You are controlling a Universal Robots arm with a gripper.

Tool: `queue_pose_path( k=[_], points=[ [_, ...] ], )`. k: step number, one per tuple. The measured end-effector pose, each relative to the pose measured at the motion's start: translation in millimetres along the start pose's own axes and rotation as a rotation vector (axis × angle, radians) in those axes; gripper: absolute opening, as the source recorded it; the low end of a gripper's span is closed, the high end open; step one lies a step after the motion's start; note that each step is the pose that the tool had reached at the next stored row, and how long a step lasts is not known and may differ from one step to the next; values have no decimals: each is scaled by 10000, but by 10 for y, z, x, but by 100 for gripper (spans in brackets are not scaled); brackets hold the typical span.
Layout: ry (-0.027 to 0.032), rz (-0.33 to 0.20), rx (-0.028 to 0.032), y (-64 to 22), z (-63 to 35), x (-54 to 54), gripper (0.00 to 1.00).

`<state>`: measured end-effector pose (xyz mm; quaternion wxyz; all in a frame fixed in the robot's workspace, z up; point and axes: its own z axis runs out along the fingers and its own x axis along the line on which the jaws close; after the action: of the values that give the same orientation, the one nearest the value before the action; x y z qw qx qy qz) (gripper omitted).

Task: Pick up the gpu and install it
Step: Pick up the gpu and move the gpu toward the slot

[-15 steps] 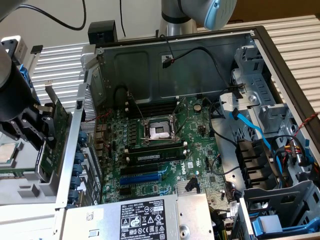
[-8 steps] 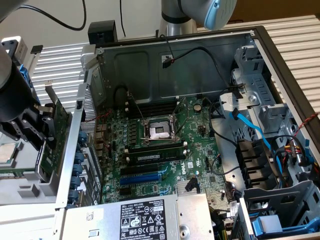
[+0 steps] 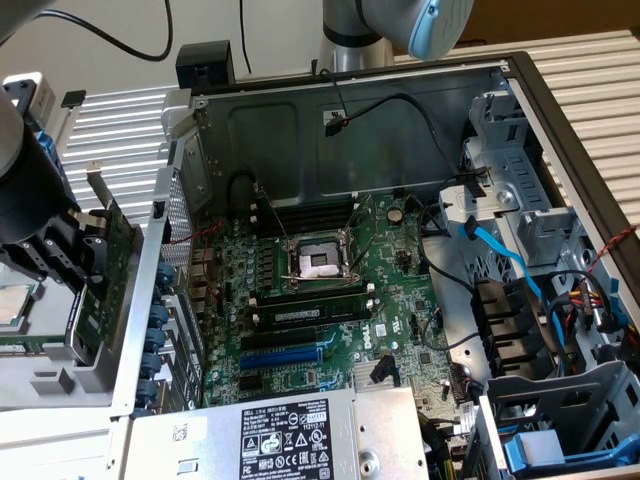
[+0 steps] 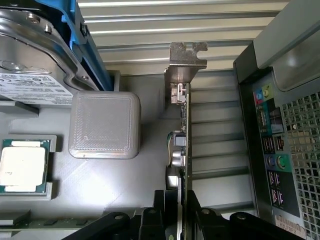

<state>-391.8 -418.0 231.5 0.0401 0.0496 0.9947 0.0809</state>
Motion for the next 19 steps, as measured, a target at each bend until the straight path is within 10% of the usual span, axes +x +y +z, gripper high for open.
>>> queue_pose_path(
  k=[19],
  points=[
    [301, 48, 33, -13, -40, -99, 29]
  ],
)
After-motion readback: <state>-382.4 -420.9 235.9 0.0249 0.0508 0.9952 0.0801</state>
